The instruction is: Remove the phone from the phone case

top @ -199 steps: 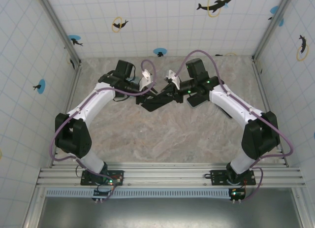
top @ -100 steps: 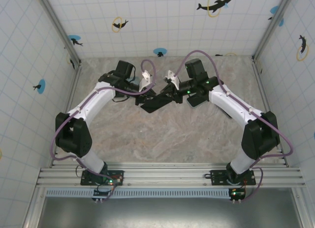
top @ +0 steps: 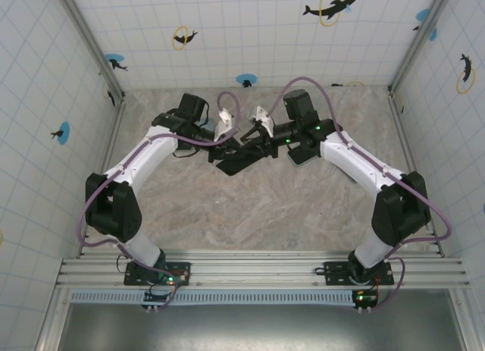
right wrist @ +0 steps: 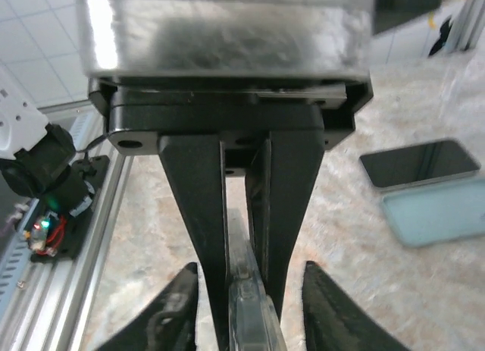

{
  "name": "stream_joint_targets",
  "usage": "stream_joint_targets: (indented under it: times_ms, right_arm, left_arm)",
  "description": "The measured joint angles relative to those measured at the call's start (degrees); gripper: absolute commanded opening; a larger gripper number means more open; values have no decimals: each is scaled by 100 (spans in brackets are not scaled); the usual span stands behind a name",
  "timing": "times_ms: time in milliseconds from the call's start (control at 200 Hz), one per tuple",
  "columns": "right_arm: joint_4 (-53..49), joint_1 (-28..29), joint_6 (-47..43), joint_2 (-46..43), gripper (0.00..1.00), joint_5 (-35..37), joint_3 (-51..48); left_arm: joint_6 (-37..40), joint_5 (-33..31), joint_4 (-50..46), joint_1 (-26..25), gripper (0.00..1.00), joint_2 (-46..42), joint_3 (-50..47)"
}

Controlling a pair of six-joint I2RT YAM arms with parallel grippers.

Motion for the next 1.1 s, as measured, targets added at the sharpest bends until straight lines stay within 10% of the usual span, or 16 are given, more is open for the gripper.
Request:
stream_joint_targets:
  times_ms: [250,696,1101]
  right_arm:
    - [2103,-584,1609,-785,62,24,-1451]
    - [5423,-960,5836,-2227,65,2483,-4382]
    - [6732,70,7698,-2096,63,3958,-5149]
  left_arm:
    - [-1311,-105,1261,0,5,-127,-431]
    - [-7355,-1727,6655,-247,15,-643,-2400]
    - [-10570,-3818,7532,-640,14,-645,-2629]
